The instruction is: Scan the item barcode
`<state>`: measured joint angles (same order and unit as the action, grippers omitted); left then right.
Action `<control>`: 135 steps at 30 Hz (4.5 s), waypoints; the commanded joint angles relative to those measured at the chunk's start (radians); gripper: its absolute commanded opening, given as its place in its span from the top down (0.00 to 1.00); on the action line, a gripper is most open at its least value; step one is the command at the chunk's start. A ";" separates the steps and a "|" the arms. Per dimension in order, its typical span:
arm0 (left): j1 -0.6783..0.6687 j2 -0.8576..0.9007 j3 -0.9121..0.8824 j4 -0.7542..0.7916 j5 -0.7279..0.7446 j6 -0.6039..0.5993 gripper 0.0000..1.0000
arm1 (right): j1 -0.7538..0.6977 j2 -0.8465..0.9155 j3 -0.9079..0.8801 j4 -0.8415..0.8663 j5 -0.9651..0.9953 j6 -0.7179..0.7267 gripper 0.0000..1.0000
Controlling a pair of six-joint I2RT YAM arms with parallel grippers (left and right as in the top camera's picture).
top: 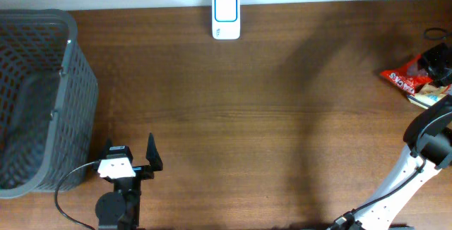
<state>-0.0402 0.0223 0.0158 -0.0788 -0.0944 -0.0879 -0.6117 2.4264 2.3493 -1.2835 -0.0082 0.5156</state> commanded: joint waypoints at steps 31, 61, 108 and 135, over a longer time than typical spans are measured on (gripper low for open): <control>-0.005 -0.004 -0.007 0.002 0.000 -0.005 0.01 | 0.240 -1.124 -0.583 -0.352 -0.299 -0.309 0.01; -0.005 -0.004 -0.007 0.002 0.000 -0.005 0.01 | 0.240 -1.593 -1.104 -0.283 -0.228 -0.310 0.02; -0.005 -0.004 -0.007 0.002 0.000 -0.005 0.01 | 0.553 -2.423 -2.294 1.241 -0.292 -0.578 0.02; -0.005 -0.004 -0.007 0.002 0.000 -0.005 0.01 | 0.551 -2.423 -2.344 1.204 0.000 -0.516 0.02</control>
<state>-0.0402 0.0231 0.0154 -0.0788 -0.0944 -0.0879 -0.0673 0.0139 0.0147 -0.0769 -0.0257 0.0135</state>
